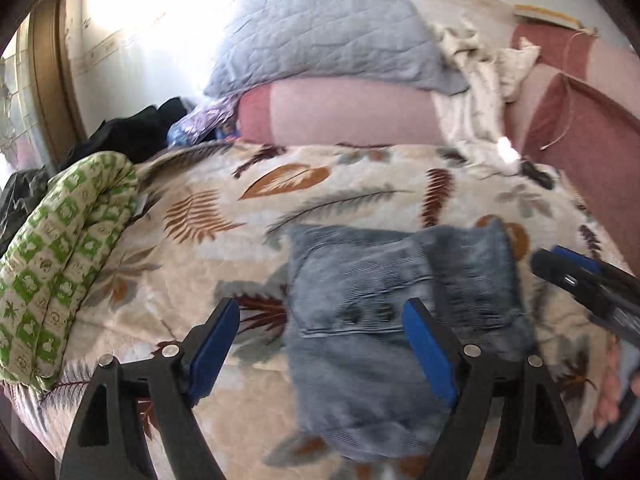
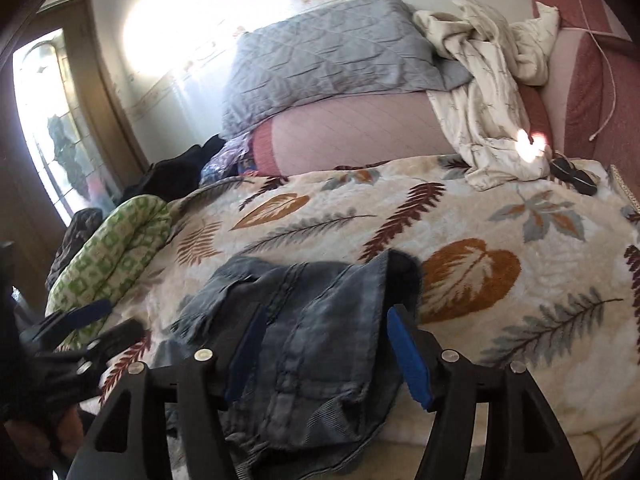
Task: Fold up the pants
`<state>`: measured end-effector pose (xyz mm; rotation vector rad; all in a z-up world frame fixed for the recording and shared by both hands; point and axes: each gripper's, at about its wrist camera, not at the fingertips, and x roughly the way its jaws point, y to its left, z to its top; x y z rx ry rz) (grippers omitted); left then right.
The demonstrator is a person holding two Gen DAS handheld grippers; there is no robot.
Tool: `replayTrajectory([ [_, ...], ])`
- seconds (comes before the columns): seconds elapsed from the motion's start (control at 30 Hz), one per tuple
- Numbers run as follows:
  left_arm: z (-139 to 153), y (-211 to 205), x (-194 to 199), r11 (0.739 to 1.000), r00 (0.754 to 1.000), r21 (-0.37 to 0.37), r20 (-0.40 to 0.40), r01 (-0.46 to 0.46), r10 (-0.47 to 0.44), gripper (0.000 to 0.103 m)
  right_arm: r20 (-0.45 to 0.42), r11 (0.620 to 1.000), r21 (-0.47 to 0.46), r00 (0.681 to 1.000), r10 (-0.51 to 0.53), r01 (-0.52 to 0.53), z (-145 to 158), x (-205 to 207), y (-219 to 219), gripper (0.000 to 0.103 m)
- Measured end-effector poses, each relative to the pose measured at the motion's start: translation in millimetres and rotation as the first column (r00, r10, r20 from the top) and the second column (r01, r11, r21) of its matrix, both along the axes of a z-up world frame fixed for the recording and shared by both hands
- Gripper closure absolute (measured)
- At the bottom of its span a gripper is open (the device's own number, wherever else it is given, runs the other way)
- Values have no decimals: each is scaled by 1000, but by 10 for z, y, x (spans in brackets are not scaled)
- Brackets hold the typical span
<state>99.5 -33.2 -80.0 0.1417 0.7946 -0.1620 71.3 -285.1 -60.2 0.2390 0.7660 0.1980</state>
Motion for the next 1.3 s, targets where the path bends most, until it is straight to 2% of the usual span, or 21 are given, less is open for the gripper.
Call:
replayTrajectory([
  [0.13, -154, -11, 123, 999, 999, 16, -21, 31, -31, 19, 8, 999, -13, 1000, 29, -29, -64, -11, 181, 36],
  [0.3, -262, -62, 184, 998, 999, 48, 1, 51, -51, 19, -22, 1000, -3, 1000, 15, -15, -205, 109, 229, 36],
  [0.53, -380, 31, 326, 999, 999, -21, -7, 46, -47, 19, -73, 996, -51, 995, 63, -67, -375, 148, 380, 36],
  [0.87, -521, 100, 382, 997, 998, -67, -38, 42, -44, 15, -157, 988, -85, 981, 115, -129, -635, 194, 556, 36],
  [1.0, -594, 87, 406, 998, 997, -54, -53, 44, -47, 11, -204, 987, -78, 972, 119, -138, -733, 228, 529, 34],
  [1.1, -680, 47, 425, 999, 996, -18, -69, 50, -51, 10, -235, 987, -69, 964, 126, -146, -790, 252, 500, 34],
  [1.3, -803, 75, 512, 999, 993, -15, -115, 37, -38, 3, -262, 982, -82, 955, 141, -168, -869, 282, 503, 33],
])
